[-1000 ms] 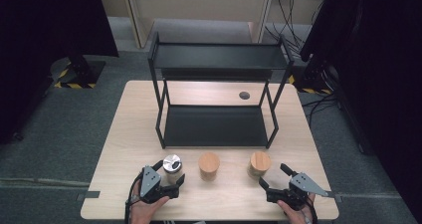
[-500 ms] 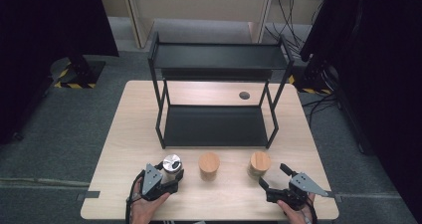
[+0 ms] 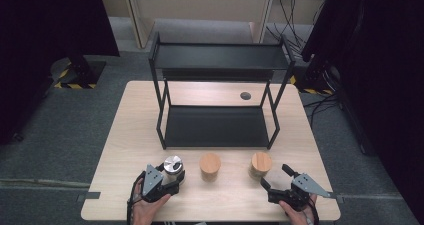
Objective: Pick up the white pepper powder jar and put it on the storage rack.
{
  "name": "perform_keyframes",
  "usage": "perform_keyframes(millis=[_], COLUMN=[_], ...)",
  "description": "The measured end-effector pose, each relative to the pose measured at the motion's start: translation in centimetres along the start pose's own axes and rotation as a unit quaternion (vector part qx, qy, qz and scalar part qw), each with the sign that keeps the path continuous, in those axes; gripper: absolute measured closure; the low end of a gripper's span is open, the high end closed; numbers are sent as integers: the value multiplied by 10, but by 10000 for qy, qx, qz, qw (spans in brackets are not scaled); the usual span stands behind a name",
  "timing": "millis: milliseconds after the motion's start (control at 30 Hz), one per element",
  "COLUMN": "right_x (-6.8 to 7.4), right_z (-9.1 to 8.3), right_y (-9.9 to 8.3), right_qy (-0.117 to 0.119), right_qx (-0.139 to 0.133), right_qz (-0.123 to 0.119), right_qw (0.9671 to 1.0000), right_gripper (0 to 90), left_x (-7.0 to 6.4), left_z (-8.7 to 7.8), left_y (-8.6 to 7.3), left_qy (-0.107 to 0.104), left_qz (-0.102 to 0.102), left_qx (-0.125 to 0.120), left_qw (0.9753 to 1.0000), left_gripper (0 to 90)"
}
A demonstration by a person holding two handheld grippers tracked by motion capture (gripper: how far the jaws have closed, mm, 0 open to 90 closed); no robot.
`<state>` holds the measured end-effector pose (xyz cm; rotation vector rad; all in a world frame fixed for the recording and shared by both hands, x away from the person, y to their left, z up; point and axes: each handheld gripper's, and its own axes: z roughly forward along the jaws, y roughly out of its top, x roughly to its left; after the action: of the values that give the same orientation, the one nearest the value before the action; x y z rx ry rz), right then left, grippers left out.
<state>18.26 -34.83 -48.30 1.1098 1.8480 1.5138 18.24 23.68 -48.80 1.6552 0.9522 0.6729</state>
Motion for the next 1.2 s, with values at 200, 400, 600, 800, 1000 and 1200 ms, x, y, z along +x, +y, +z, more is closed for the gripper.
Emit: perform_keyframes(millis=[200,400,600,800,1000,1200], right_x=[0,-1,-1,-1,-1,-2], right_z=[0,1,1,1,1,1], right_y=[0,0,0,0,0,0], right_qy=[-15,-13,-17,-4,-5,-10], right_qx=[-8,4,-5,7,5,3], right_qz=[7,16,32,23,29,43], right_qw=[10000,10000,10000,10000,10000,10000], right_gripper=[8,9,8,9,9,9], left_x=[-1,1,2,6,7,9], left_z=[-1,3,9,16,24,34], left_y=[4,10,20,31,39,48], left_qy=[28,20,6,-33,-15,10], left_qz=[52,43,61,62,38,33], left_qx=[-78,-83,-54,-22,2,16], left_qw=[10000,10000,10000,10000,10000,10000], left_gripper=[308,308,308,308,308,308])
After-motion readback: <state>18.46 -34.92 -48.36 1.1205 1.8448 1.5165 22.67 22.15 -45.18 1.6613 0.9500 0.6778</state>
